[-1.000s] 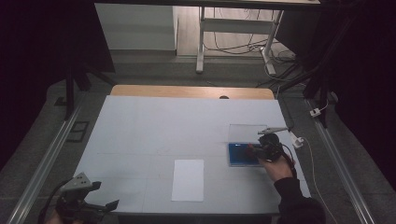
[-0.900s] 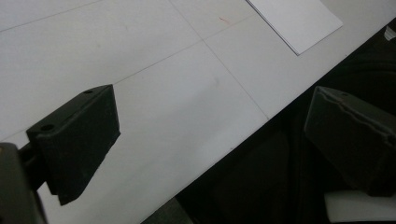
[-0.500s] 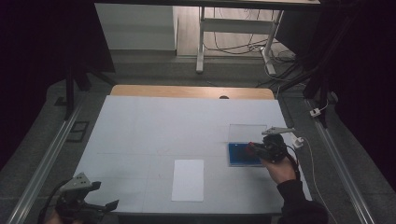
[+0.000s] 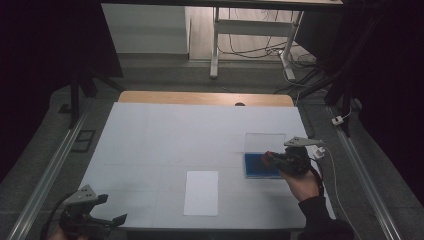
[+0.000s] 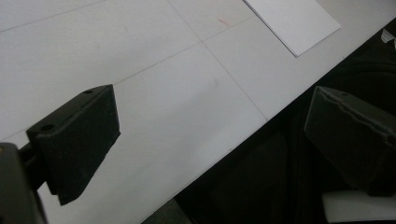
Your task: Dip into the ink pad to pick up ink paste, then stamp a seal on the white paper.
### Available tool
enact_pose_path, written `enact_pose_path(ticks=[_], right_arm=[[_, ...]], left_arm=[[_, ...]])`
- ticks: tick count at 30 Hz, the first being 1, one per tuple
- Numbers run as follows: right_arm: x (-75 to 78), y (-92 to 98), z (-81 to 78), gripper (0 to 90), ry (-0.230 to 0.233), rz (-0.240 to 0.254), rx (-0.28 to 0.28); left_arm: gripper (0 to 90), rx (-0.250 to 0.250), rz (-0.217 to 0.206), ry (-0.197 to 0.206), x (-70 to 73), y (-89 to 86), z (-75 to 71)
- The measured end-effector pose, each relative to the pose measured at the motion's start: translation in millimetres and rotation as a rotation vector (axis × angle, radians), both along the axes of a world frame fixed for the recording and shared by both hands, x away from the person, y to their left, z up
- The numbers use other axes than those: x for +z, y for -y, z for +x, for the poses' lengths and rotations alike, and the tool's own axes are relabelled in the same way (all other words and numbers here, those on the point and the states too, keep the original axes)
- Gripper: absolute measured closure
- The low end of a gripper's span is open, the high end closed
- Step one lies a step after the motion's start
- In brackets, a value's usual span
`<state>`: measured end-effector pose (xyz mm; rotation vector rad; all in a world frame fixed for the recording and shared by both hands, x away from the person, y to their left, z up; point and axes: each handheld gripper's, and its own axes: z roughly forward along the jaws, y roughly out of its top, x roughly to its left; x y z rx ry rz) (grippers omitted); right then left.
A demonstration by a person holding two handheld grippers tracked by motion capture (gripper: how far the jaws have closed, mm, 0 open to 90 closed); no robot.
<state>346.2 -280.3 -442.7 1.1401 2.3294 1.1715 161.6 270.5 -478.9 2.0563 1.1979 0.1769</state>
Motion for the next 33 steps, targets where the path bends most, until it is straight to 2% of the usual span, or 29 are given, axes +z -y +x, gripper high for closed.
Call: enact_pose_path(ticks=[19, 33], right_arm=[[6.9, -12.4, -7.5, 79.2, 0.004, 0.040, 0.047], [5.6, -39.5, -14.8, 79.2, -0.009, 0.024, 0.149]], left_arm=[[3.3, 0.004, -0.009, 0.001, -0.1, -1.2, -0.3], [3.4, -0.002, -0.019, -0.004, -0.2, -2.0, 0.2]])
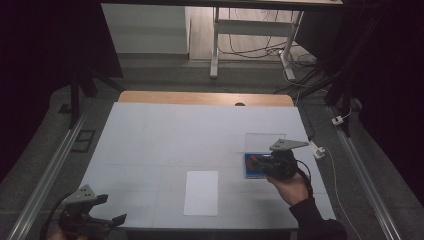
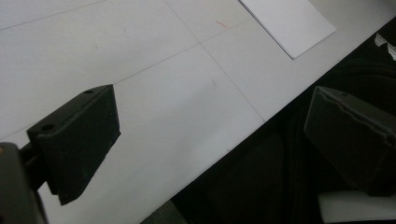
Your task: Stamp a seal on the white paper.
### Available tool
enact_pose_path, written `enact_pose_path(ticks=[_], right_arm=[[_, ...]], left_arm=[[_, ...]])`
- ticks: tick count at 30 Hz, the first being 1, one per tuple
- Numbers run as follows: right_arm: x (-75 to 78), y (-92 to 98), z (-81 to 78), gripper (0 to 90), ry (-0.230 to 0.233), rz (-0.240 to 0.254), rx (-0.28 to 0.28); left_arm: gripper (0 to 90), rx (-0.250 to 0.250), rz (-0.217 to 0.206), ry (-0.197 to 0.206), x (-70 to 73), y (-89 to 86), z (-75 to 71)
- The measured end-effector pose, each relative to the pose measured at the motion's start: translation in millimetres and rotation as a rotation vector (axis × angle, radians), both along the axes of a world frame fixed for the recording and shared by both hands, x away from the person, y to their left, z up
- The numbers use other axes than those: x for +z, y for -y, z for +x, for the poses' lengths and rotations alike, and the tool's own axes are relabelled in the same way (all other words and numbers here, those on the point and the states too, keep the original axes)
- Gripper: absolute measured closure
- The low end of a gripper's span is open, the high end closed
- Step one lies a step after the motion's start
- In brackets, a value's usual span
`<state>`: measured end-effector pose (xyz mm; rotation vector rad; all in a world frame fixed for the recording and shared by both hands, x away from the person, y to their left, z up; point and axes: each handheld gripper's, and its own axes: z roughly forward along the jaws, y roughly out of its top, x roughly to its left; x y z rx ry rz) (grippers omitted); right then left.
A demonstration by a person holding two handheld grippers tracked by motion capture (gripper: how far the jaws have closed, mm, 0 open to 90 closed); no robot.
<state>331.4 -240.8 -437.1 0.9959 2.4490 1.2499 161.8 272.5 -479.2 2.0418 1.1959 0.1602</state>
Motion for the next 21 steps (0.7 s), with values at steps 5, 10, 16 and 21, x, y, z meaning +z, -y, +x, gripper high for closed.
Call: enact_pose_path(ticks=[5, 10, 16, 21], right_arm=[[-1.5, -12.8, -3.3, 79.2, 0.001, -0.014, 0.041], [-4.3, -26.3, -6.3, 79.3, -0.006, -0.021, 0.076], [-8.2, -42.1, -9.6, 79.3, -0.017, -0.026, 0.113], [-10.7, -54.9, -12.9, 79.3, -0.021, -0.036, 0.142]], left_arm=[[3.4, -0.001, 0.000, 0.000, 0.0, 0.1, 0.0], [3.5, -0.001, 0.000, -0.001, 0.0, 0.2, 0.0], [3.5, 0.000, 0.004, 0.001, 0.0, 0.4, 0.0], [3.5, -0.001, 0.006, 0.001, 0.0, 0.7, 0.0]])
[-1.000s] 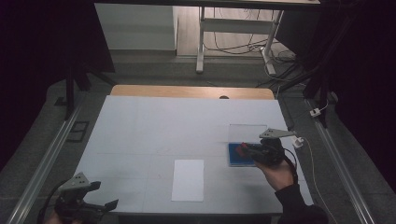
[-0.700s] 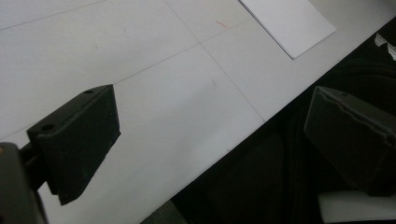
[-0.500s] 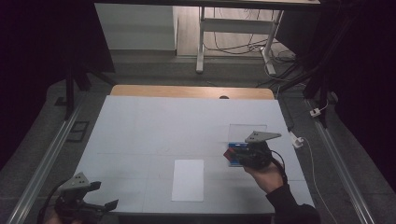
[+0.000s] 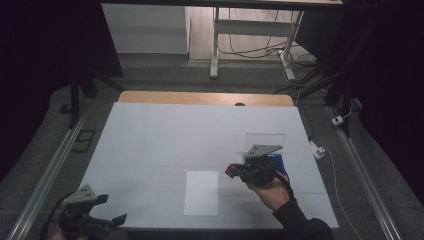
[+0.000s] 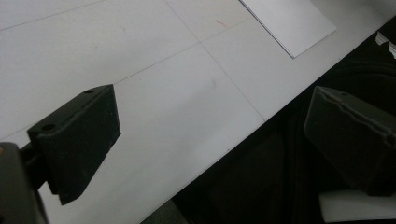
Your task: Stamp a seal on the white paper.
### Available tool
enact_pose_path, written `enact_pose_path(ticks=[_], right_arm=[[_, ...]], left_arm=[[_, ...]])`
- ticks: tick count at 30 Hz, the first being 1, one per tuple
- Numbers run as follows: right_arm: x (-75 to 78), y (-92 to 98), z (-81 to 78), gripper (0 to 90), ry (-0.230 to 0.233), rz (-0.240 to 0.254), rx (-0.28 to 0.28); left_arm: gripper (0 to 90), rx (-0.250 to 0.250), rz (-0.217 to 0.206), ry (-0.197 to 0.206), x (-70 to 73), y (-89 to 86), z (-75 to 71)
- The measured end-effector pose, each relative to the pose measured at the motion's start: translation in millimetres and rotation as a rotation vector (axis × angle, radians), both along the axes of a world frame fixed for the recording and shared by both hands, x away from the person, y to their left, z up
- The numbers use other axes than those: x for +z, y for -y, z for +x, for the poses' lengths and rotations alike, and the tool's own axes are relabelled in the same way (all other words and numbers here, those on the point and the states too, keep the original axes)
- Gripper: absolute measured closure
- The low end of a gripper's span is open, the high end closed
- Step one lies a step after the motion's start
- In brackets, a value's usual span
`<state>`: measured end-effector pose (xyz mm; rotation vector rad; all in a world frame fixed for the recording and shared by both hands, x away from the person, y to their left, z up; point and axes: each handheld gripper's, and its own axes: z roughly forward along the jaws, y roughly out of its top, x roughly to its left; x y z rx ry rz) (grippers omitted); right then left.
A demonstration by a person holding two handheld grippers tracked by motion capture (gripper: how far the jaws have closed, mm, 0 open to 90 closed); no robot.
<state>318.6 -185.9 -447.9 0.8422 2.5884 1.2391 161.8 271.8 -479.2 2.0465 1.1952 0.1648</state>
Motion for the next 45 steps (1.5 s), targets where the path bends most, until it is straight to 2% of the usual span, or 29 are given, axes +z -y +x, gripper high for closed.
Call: enact_pose_path(ticks=[26, 35, 41, 45], right_arm=[[-22.4, -64.0, -18.6, 79.3, 0.012, -0.098, 0.148], [-31.6, -79.1, -23.0, 79.3, 0.017, -0.137, 0.183], [-38.3, -82.2, -21.8, 79.3, 0.032, -0.177, 0.192], [-42.8, -83.1, -20.7, 79.3, 0.027, -0.178, 0.191]], left_arm=[[3.3, 0.000, 0.001, -0.004, -0.1, 0.1, 0.6], [3.4, 0.001, 0.002, -0.002, -0.1, 0.3, 0.2], [3.3, 0.001, 0.002, 0.000, -0.1, -0.2, -0.3], [3.4, 0.001, 0.002, 0.000, -0.1, -0.2, -0.3]])
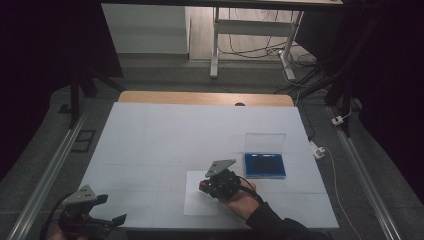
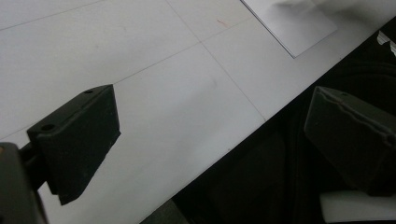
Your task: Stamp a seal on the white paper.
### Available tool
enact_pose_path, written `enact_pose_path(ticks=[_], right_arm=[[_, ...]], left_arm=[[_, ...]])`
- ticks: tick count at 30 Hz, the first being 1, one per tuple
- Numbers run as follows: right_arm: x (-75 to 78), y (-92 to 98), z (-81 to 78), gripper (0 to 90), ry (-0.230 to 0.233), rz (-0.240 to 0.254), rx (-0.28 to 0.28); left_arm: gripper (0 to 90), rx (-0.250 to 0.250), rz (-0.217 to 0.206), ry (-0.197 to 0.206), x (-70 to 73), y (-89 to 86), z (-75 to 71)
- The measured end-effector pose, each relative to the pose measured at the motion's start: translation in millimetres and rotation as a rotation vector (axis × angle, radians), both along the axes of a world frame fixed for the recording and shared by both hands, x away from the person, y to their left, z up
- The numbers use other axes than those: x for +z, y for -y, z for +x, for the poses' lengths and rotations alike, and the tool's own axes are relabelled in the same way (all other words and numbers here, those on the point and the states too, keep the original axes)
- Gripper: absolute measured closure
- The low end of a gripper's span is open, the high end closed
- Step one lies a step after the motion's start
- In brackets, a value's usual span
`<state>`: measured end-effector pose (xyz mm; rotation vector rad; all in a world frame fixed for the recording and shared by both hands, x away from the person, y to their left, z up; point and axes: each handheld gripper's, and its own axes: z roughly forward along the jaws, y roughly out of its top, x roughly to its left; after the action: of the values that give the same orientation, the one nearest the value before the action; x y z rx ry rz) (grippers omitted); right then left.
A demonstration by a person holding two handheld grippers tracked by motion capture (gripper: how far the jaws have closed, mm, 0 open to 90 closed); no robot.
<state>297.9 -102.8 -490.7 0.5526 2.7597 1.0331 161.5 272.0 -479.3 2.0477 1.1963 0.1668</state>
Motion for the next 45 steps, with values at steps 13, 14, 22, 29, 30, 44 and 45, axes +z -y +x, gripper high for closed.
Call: enact_pose_path(ticks=[13, 14, 22, 29, 30, 44, 45], right_arm=[[-11.3, -2.7, 2.5, 79.3, -0.002, -0.023, 0.001], [-11.9, -2.9, 2.6, 79.3, 0.000, -0.030, 0.003], [-15.4, -4.8, 1.4, 79.8, 0.013, -0.034, 0.009], [-15.1, -7.9, -1.7, 80.4, 0.029, -0.062, 0.004], [-14.9, -8.6, -2.5, 80.4, 0.038, -0.068, 0.003], [-14.9, -8.9, -1.7, 80.4, 0.033, -0.077, 0.005], [-15.6, -7.5, 0.3, 80.4, 0.004, -0.053, -0.001]], left_arm=[[3.4, -0.001, 0.000, 0.000, 0.0, 0.1, 0.1], [3.4, 0.000, 0.000, 0.000, 0.0, 0.1, 0.1], [3.4, -0.004, 0.004, -0.001, 0.0, 0.8, 0.3], [3.5, -0.006, 0.009, -0.001, 0.0, 1.5, 0.3], [3.5, -0.005, 0.010, -0.001, 0.0, 1.5, 0.4], [3.7, -0.006, 0.013, -0.001, 0.0, 1.9, 0.4], [3.7, -0.006, 0.013, -0.002, 0.0, 1.9, 0.4]])
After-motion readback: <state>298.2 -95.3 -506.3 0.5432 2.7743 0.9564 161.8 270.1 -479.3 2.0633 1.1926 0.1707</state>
